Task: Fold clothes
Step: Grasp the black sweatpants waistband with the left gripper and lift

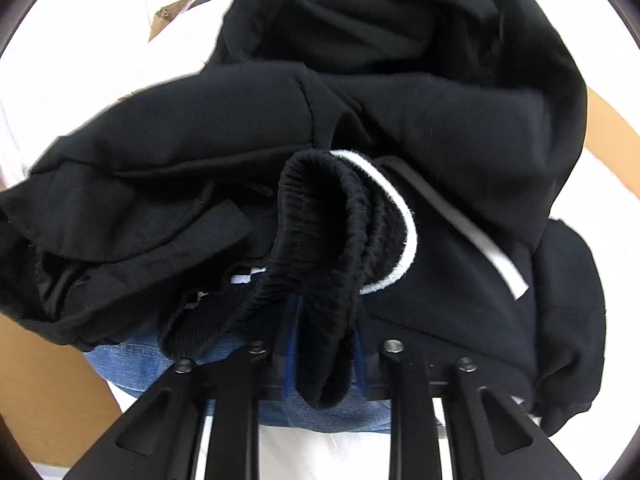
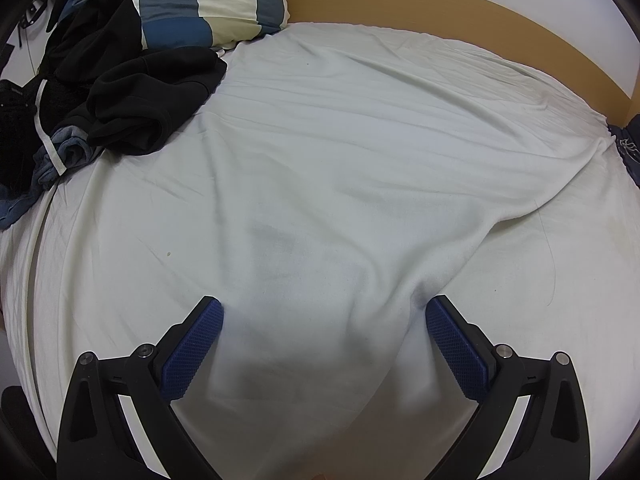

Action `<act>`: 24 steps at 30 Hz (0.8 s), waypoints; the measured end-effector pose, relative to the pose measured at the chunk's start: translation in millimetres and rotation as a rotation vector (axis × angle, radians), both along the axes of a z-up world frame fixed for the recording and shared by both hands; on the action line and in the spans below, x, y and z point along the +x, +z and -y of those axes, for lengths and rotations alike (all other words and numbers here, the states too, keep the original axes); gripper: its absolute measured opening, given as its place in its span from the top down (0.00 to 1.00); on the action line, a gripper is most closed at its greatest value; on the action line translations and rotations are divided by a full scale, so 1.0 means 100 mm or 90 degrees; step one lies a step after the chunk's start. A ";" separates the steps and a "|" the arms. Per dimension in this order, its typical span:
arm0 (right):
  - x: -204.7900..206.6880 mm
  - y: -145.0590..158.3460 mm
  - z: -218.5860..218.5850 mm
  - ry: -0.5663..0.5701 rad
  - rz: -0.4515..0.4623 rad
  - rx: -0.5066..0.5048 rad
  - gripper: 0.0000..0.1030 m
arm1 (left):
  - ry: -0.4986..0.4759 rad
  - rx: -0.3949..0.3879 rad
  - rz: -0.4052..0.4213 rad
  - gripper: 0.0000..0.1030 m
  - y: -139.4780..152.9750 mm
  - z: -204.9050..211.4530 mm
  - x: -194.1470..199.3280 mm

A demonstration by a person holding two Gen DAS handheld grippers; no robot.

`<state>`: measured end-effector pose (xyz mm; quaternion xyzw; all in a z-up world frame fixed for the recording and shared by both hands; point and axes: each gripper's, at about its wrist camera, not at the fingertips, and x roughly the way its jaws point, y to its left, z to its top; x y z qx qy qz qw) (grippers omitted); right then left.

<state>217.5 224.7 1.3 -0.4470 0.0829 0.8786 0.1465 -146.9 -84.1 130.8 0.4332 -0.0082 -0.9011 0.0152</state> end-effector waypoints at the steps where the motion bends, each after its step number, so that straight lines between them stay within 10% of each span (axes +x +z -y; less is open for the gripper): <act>1: 0.00 0.00 0.00 0.000 -0.002 -0.001 0.00 | -0.003 0.000 -0.018 0.86 0.09 -0.01 0.04; 9: 0.02 0.01 0.02 0.001 0.000 0.001 0.00 | -0.073 0.042 -0.140 0.94 1.22 -0.33 0.48; 13: 0.04 0.01 0.02 0.002 -0.003 -0.001 0.00 | -0.160 0.077 -0.289 1.00 2.26 -0.64 1.01; 16: 0.06 0.02 0.01 0.007 -0.003 -0.004 0.00 | -0.178 0.034 -0.259 1.00 2.70 -0.92 1.20; 20: 0.12 0.03 0.01 0.016 0.001 -0.002 0.00 | -0.155 0.012 -0.205 0.82 2.67 -0.97 1.19; 24: 0.14 0.03 0.01 0.021 0.003 -0.001 0.00 | -0.108 -0.015 -0.107 0.57 1.98 -0.83 1.09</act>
